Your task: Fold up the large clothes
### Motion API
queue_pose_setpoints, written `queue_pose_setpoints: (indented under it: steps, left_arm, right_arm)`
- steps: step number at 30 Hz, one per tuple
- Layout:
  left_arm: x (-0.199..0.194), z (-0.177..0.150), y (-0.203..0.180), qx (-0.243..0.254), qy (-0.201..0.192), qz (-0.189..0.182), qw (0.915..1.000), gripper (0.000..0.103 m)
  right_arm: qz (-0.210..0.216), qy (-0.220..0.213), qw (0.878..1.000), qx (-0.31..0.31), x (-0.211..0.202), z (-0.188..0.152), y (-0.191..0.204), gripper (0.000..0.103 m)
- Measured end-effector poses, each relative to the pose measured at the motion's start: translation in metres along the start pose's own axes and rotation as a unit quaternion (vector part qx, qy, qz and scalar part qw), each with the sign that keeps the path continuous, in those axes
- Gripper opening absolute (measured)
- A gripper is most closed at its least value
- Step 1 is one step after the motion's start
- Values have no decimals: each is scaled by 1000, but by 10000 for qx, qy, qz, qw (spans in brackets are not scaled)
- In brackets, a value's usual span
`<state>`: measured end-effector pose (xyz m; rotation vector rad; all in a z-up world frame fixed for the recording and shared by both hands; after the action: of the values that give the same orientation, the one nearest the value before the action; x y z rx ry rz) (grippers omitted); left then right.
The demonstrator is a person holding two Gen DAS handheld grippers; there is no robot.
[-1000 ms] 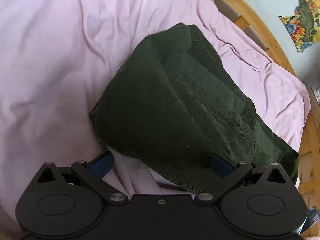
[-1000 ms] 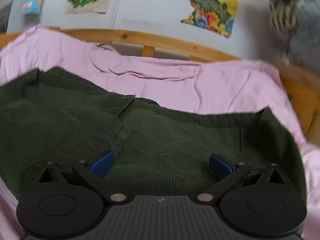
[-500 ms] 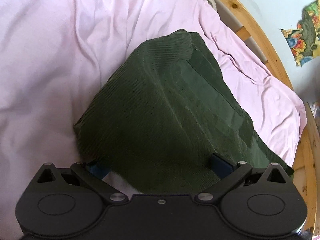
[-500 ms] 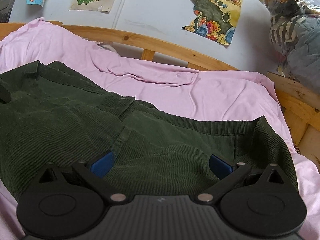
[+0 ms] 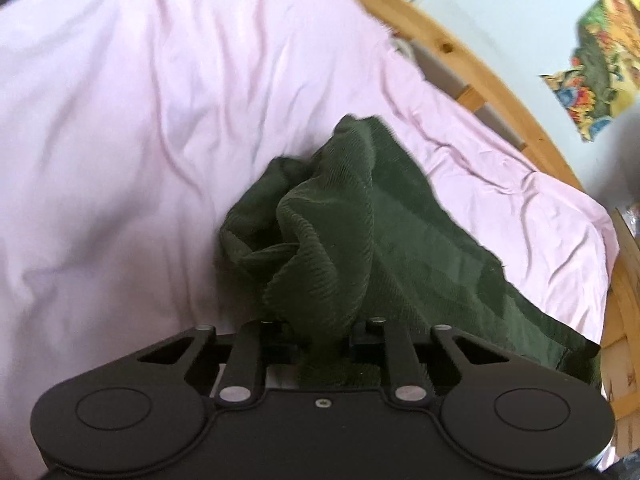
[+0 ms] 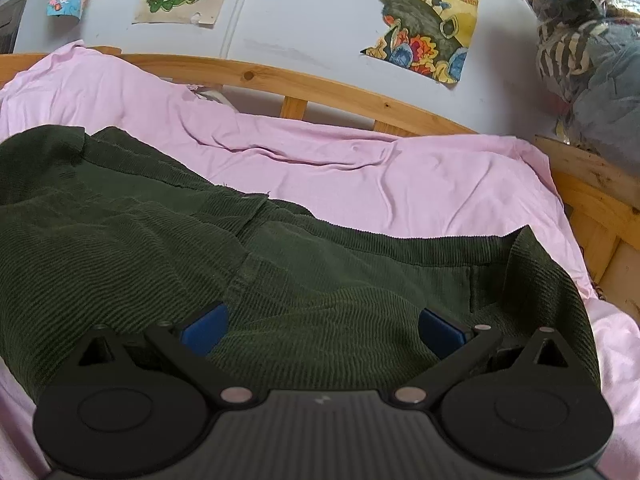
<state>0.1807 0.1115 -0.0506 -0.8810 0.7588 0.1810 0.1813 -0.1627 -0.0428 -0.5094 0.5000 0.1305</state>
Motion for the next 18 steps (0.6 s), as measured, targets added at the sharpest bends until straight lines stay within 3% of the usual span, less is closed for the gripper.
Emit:
queue_pose_setpoints:
  steps: [3, 7, 9, 11, 12, 13, 15, 16, 17, 18]
  left_arm:
    - [-15, -4, -26, 581, -295, -161, 9977, 14]
    - [-40, -14, -81, 1660, -685, -513, 9824, 14]
    - [-49, -21, -109, 2136, -767, -639, 9718, 14]
    - [-55, -27, -136, 2555, -768, -750, 9608, 14]
    - [-58, -31, -150, 2762, -736, -805, 9549, 14]
    - [-60, -36, -162, 2929, -709, -843, 9498, 14]
    - [-62, -49, -186, 3298, -645, -886, 9377, 14]
    - [-62, -55, -198, 3475, -611, -886, 9315, 14]
    - [-61, -63, -209, 3645, -582, -887, 9251, 14]
    - [-60, -71, -218, 3833, -544, -898, 9176, 14]
  right_arm:
    - [259, 201, 9987, 398, 0, 4, -13, 103]
    - [795, 369, 9874, 1321, 1, 0, -43, 103]
    - [1078, 186, 9732, 2023, -4, -2, -66, 103]
    - [1486, -272, 9463, 2858, -14, -6, -96, 103]
    - [1813, -514, 9258, 3278, -17, -9, -111, 103]
    - [2223, -743, 8973, 3740, -18, -13, -125, 103]
    - [3129, -1065, 8231, 4617, -13, -26, -147, 103]
    - [3679, -1161, 7725, 5044, -4, -35, -154, 103]
    - [4085, -1179, 7295, 5358, 4, -42, -158, 103]
    - [4326, -1159, 6974, 5595, 11, -48, -161, 103]
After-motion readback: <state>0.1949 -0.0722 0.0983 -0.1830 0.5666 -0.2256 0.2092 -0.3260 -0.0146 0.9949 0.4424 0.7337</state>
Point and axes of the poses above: each gripper's, at about its wrist camera, not at the fingertips, and x roughly the way its jaws point, y to its left, z to its top, the point moved 2 cm from there along x, roughly the way its jaws point, and after that the axes turned 15 degrees about -x, right-handed, at the moved point
